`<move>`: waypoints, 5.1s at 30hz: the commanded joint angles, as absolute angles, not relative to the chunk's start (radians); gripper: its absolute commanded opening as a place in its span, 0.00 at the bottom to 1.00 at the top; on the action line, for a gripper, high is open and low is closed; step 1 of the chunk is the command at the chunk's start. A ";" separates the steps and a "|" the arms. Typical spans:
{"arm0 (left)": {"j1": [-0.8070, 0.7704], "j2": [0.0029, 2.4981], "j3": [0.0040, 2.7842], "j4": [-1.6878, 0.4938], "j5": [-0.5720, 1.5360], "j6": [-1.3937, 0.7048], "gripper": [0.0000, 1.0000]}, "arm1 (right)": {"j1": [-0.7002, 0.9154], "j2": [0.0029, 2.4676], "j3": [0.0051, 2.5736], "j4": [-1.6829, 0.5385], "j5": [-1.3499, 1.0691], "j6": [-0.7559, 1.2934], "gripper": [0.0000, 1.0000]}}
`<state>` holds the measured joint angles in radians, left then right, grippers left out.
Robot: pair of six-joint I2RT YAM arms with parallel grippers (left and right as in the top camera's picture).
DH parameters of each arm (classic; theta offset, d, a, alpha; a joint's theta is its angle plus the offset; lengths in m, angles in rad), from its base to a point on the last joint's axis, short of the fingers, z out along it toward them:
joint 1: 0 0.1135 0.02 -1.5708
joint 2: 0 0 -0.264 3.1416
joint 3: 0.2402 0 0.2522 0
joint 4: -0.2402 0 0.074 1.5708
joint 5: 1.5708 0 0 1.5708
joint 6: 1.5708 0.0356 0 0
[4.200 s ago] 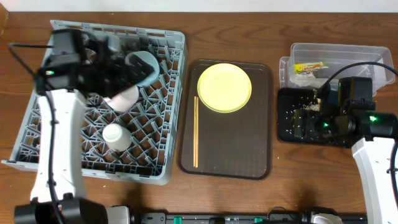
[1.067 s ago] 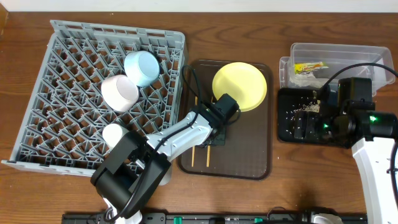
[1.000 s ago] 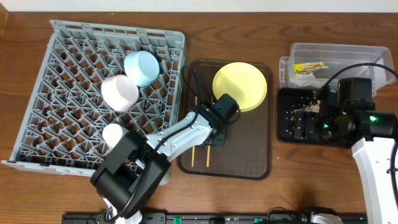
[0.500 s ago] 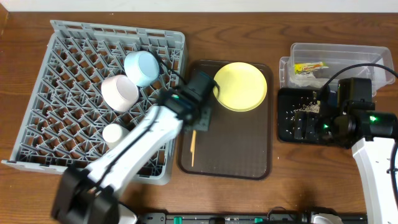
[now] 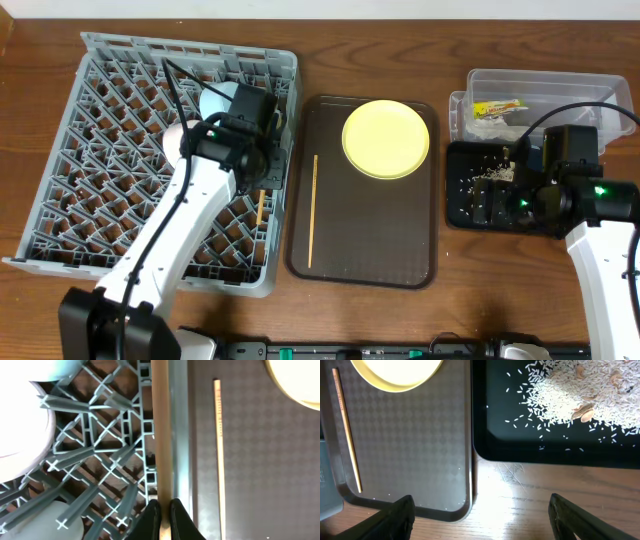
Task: Sort waste into correct bins and load items into the dishwasher
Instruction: 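Insert the chopstick upright into the rack with the left gripper and release, then return the left gripper to the tray and grasp the remaining chopstick, then insert the second chopstick into the rack with the left gripper and release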
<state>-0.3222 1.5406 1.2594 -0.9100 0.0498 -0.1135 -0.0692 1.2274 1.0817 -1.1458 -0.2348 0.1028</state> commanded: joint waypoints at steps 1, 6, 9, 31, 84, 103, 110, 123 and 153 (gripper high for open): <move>-0.317 1.582 1.264 -0.915 0.063 -0.086 0.08 | -0.076 1.219 1.097 -1.148 -0.236 0.107 0.83; -0.317 1.630 1.264 -0.915 0.062 -0.086 0.09 | -0.076 1.219 1.097 -1.148 -0.236 0.107 0.83; -0.317 1.647 1.264 -0.915 0.058 -0.085 0.11 | -0.076 1.219 1.097 -1.149 -0.236 0.107 0.83; -0.324 1.542 1.276 -0.889 0.156 -0.087 0.31 | -0.076 1.219 1.097 -1.148 -0.236 0.107 0.83; -0.612 1.988 1.266 -0.792 0.043 -0.387 0.06 | -0.076 1.219 1.097 -1.156 -0.236 0.107 0.83; -0.414 1.538 1.296 -0.901 0.039 -0.193 0.06 | -0.076 1.219 1.097 -1.156 -0.236 0.107 0.83; -0.298 1.554 1.294 -0.926 0.040 -0.104 0.07 | -0.076 1.219 1.097 -1.162 -0.236 0.108 0.82; -0.260 1.584 1.262 -0.892 0.055 -0.106 0.08 | -0.076 1.219 1.097 -1.154 -0.236 0.108 0.83; -0.337 1.507 1.312 -0.839 0.105 -0.018 0.49 | -0.076 1.219 1.097 -1.146 -0.236 0.107 0.84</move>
